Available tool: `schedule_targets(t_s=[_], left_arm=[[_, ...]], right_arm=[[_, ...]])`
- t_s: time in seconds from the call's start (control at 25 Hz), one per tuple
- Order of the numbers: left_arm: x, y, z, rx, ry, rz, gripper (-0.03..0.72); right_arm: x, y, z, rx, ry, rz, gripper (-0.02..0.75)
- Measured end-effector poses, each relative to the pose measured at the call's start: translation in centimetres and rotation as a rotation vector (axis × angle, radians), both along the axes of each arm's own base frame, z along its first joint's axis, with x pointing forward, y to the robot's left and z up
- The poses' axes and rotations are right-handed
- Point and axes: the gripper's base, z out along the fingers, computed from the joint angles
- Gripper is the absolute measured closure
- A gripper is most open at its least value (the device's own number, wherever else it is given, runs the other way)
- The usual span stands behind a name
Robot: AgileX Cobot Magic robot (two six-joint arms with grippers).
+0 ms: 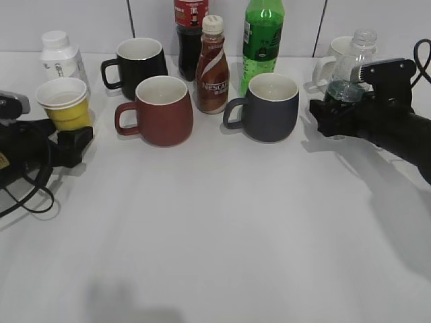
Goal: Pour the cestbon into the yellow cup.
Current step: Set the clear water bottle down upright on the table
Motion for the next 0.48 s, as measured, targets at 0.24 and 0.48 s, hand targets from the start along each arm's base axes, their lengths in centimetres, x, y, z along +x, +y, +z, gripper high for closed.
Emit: schedule_targets(t_s=[0.24, 0.48], left_arm=[[-1.1, 0.1, -0.4, -0.003, 0.025, 0.001, 0.071], [-3.2, 0.3, 0.2, -0.046, 0.062, 0.018, 0.071]], right_arm=[[-0.8, -0.2, -0.5, 0.005, 0.026, -0.011, 0.118], [-2.6, -0.5, -0.4, 0.012, 0.058, -0.024, 0.115]])
